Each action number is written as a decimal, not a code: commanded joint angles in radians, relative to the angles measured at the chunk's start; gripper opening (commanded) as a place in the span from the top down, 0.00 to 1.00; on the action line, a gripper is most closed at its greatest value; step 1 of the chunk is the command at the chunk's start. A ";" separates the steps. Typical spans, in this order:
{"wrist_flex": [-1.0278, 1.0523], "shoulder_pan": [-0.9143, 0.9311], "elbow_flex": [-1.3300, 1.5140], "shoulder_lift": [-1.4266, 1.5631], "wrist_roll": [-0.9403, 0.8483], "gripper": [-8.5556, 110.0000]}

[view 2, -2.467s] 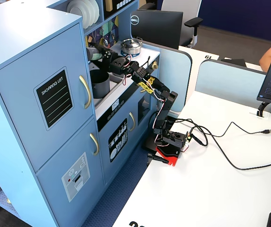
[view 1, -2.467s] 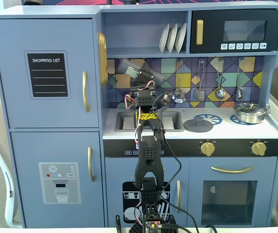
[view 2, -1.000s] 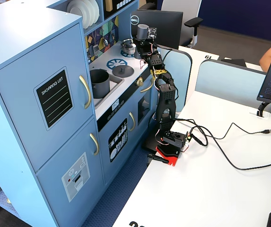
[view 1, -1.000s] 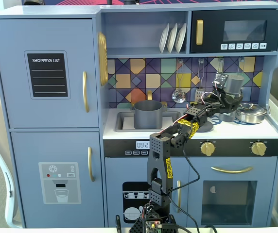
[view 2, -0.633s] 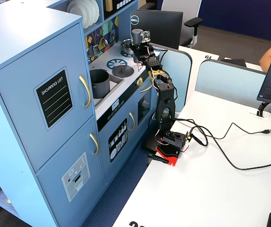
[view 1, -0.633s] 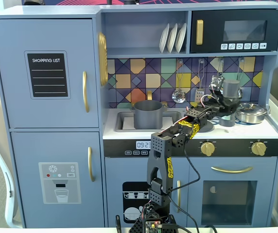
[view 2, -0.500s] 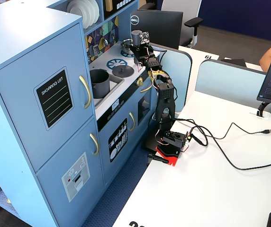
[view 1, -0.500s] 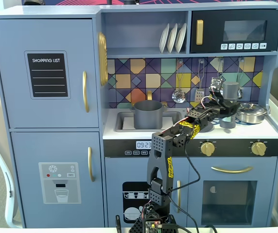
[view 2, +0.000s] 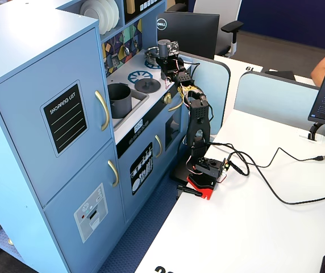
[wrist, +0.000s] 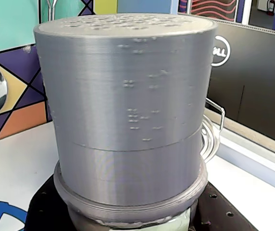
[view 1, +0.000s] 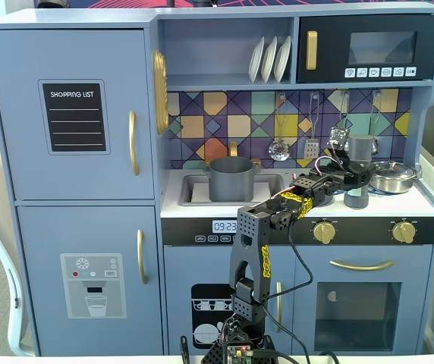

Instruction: Put salt in the gray recipient

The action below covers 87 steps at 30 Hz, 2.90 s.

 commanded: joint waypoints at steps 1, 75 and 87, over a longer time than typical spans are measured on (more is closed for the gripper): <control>-0.012 0.023 0.015 0.049 -0.029 0.93; 1.209 -0.824 1.385 1.692 0.015 0.93; 0.879 -0.862 1.658 1.694 0.025 0.92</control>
